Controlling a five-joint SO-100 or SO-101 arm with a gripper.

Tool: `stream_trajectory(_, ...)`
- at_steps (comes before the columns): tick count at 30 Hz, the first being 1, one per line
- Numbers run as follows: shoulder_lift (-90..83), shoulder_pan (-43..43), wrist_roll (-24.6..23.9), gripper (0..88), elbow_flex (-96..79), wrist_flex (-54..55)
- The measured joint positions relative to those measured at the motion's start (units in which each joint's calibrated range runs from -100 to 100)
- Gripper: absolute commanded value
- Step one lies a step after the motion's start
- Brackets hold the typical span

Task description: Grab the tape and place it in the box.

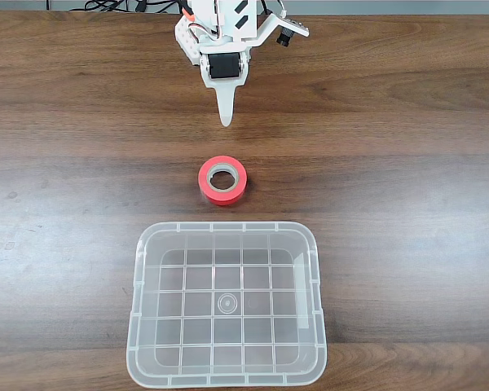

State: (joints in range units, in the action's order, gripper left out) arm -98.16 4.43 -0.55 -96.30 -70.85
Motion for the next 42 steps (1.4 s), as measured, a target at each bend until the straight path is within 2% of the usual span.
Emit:
stream_trajectory(23, 0.00, 1.95, 0.00, 1.3, 0.00, 0.00)
stream_trajectory(32, 0.00, -1.80, 0.00, 1.3, 0.00, 13.64)
stream_trajectory(42, 0.17, -3.16, 0.00, 1.2, 5.96, 14.49)
